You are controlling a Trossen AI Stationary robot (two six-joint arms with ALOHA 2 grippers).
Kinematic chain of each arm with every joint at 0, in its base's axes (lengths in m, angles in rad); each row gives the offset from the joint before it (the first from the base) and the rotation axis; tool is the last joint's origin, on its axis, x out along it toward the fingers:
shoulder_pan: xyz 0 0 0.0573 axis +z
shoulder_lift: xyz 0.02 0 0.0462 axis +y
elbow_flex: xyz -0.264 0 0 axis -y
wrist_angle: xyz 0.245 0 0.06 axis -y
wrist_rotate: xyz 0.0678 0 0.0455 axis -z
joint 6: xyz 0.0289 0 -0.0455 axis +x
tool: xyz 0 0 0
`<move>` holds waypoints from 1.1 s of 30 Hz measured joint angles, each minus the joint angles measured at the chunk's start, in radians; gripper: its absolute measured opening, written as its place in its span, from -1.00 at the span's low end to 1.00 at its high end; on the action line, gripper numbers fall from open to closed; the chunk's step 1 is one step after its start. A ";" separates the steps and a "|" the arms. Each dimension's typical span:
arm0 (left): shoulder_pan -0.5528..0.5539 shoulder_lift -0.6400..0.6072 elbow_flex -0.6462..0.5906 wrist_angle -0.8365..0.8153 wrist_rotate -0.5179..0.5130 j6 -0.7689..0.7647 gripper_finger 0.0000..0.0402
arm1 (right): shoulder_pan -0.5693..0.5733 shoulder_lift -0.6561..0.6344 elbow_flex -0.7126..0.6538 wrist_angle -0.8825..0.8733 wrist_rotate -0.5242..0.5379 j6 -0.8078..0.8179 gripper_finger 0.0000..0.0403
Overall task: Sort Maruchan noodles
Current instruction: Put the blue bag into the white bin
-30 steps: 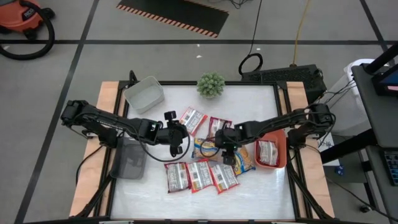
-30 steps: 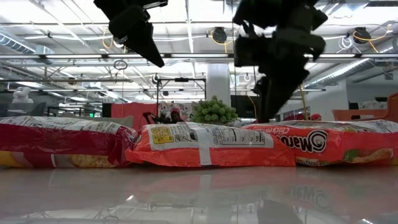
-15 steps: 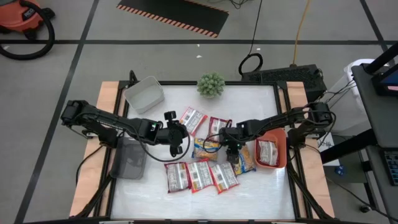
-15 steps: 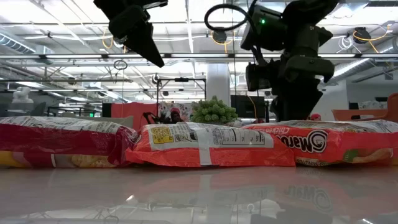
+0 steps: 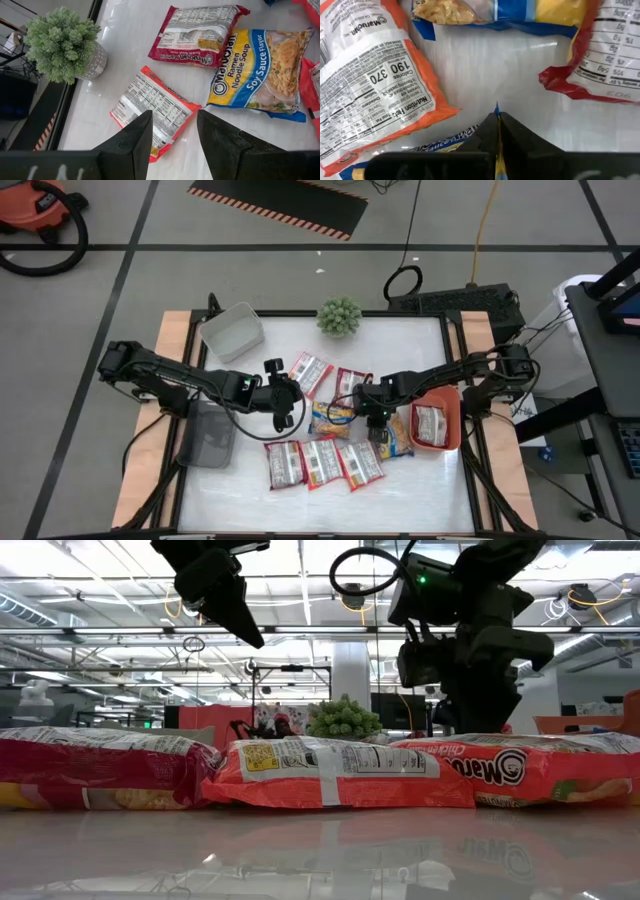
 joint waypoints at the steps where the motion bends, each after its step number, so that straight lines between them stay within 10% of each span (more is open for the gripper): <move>1: 0.000 0.000 0.000 0.000 0.000 0.001 -0.20 | 0.000 0.000 0.000 0.002 0.001 0.000 -0.96; 12: 0.000 0.000 0.000 0.004 0.000 0.017 -0.20 | 0.004 -0.086 0.041 0.040 0.086 -0.050 -1.00; 33: 0.031 0.021 -0.001 0.176 0.016 -0.029 -0.19 | 0.069 -0.322 0.046 0.254 0.704 -0.119 -1.00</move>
